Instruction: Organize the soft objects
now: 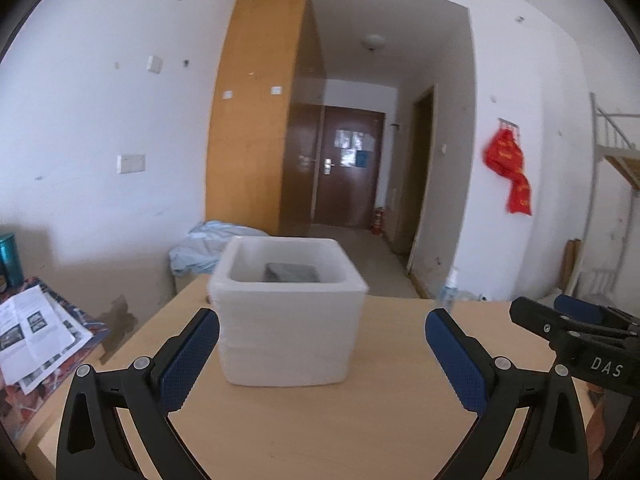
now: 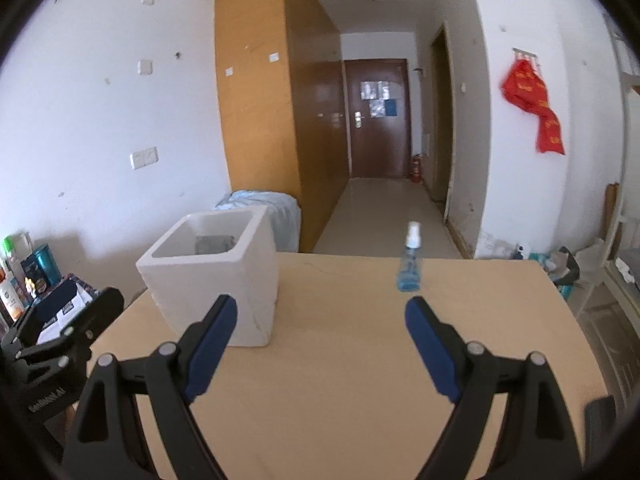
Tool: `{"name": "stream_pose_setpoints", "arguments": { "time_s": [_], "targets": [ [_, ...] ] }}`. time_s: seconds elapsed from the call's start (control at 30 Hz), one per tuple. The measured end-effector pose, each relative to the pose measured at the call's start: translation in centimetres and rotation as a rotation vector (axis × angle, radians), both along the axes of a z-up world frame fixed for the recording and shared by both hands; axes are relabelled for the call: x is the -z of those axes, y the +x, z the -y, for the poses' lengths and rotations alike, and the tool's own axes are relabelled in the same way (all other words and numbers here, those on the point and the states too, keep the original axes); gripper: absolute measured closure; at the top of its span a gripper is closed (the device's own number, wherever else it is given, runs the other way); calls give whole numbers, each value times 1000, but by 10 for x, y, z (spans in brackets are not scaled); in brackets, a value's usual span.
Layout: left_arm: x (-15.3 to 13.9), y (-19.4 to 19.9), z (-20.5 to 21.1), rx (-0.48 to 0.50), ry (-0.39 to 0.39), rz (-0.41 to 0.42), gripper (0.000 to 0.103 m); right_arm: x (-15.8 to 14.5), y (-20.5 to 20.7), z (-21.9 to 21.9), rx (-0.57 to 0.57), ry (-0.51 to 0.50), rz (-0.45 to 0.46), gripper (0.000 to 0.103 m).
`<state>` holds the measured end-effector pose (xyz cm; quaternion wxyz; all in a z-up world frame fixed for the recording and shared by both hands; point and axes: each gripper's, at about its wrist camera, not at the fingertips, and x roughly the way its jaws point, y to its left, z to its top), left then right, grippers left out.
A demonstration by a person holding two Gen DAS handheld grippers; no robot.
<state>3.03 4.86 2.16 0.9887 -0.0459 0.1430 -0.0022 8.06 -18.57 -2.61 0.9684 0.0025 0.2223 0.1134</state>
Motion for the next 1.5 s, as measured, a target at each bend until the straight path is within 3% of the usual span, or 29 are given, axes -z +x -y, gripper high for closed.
{"name": "stream_pose_setpoints", "arguments": {
  "time_s": [0.23, 0.6, 0.87, 1.2, 1.5],
  "targets": [
    [7, -19, 26, 78, 29, 18, 0, 7, -35, 29, 71, 5, 45, 14],
    [18, -45, 36, 92, 30, 36, 0, 15, -81, 35, 173, -28, 126, 14],
    [15, -54, 39, 106, 34, 57, 0, 16, -88, 36, 187, -18, 130, 14],
    [16, -54, 36, 87, 34, 44, 0, 16, -90, 34, 173, -8, 141, 0],
    [16, -51, 30, 65, 21, 38, 0, 18, -89, 33, 171, -18, 131, 0]
  ]
}}
